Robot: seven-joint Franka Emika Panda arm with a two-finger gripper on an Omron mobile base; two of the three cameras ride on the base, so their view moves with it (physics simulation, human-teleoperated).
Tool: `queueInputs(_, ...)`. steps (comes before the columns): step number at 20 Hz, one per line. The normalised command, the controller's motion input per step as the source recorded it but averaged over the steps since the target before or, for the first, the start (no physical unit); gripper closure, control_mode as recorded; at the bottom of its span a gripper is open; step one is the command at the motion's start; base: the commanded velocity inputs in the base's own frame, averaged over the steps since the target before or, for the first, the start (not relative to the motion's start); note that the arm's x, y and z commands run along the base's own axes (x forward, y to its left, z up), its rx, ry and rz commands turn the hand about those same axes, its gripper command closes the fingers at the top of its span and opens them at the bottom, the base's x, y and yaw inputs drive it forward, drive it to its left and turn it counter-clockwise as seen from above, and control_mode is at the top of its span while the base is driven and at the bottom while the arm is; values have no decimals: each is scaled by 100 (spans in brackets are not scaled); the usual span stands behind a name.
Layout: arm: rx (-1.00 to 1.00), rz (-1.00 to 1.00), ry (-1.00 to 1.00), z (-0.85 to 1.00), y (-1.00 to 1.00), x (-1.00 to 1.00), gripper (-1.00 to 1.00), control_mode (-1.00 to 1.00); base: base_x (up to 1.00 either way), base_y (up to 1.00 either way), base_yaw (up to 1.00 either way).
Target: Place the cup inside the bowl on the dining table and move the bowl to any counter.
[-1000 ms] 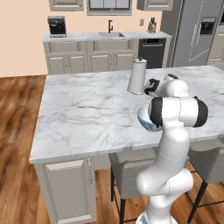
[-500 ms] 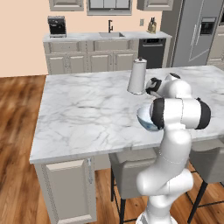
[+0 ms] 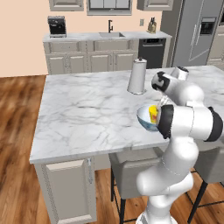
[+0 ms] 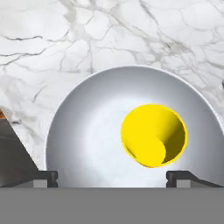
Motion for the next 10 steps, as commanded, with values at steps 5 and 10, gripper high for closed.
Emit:
queueInputs(5, -1, -8, 0, 47, 0, -4, -100, -100, 0, 0, 0)
queueInputs(10, 0, -22, 9, 29, -23, 0, -100, -100, 0, 0, 0)
